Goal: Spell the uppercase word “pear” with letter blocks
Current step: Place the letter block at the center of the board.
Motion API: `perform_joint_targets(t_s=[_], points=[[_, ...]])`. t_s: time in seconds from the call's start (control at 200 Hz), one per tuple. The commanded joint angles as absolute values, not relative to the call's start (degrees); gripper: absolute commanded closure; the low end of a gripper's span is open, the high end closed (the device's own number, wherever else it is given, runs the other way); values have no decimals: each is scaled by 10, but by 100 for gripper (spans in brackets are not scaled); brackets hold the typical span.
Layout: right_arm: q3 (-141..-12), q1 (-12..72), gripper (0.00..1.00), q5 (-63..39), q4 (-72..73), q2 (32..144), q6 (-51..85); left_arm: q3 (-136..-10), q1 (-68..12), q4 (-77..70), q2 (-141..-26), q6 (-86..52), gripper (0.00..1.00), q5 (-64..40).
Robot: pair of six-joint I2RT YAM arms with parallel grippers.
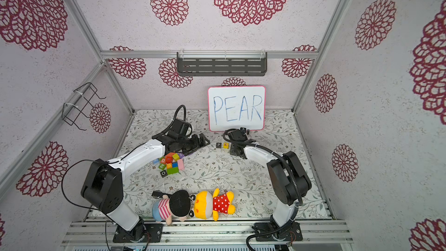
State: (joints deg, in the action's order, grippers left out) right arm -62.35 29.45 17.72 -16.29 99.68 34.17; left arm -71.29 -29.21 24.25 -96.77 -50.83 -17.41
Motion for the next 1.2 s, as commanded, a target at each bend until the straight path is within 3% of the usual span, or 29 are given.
perform_joint_targets(t_s=[0.0, 1.196], points=[[-621, 281, 82, 175, -129, 989, 369, -722, -293, 237, -972, -506, 2, -175], [-700, 249, 81, 208, -142, 1104, 463, -671, -279, 242, -922, -500, 2, -162]])
